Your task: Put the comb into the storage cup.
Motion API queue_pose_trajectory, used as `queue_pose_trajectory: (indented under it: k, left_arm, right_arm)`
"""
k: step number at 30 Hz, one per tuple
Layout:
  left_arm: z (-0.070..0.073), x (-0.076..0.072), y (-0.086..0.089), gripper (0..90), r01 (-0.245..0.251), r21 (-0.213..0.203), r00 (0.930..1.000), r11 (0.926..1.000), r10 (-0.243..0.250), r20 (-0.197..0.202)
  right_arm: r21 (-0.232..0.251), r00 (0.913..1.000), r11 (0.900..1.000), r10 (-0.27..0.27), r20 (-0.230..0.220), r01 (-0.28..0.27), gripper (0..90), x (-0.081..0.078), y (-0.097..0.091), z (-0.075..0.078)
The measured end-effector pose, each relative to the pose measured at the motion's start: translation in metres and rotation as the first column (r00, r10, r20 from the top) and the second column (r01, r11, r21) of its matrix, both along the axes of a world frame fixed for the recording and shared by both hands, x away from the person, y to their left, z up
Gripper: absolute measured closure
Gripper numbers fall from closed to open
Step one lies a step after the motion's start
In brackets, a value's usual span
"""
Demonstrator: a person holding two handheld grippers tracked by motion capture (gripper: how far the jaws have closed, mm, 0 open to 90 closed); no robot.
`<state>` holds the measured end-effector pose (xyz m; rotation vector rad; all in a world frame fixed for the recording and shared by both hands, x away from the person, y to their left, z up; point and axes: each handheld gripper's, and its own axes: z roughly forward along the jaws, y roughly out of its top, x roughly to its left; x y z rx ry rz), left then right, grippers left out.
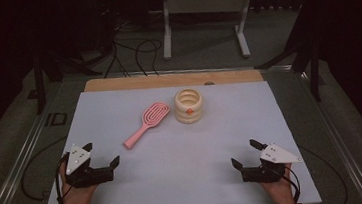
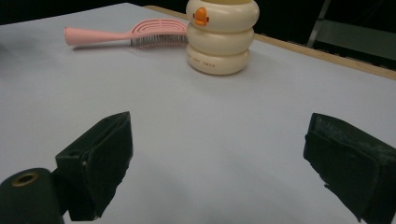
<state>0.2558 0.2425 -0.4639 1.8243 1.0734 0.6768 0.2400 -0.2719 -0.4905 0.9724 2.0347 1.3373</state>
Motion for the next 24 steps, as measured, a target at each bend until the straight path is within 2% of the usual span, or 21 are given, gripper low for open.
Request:
queue_pose_trajectory:
  k: [10,18,24]
  left_arm:
    - [0.003,0.015,-0.007,0.0,0.055,0.040,0.9971,0.9977,-0.053,-0.055]
    - [0.007,0.024,-0.010,0.0,0.054,0.061,0.9966,0.9967,-0.050,-0.066]
    - [0.010,0.036,-0.015,0.0,0.071,0.093,0.9936,0.9931,-0.062,-0.094]
  right_arm:
    - [-0.001,1.0000,1.0000,0.001,-0.002,-0.001,8.3,0.000,0.000,0.000]
    - [0.001,1.0000,1.0000,0.002,-0.001,-0.002,8.3,0.000,0.000,0.000]
    - [0.001,1.0000,1.0000,0.001,-0.001,-0.001,8.3,0.001,-0.001,0.000]
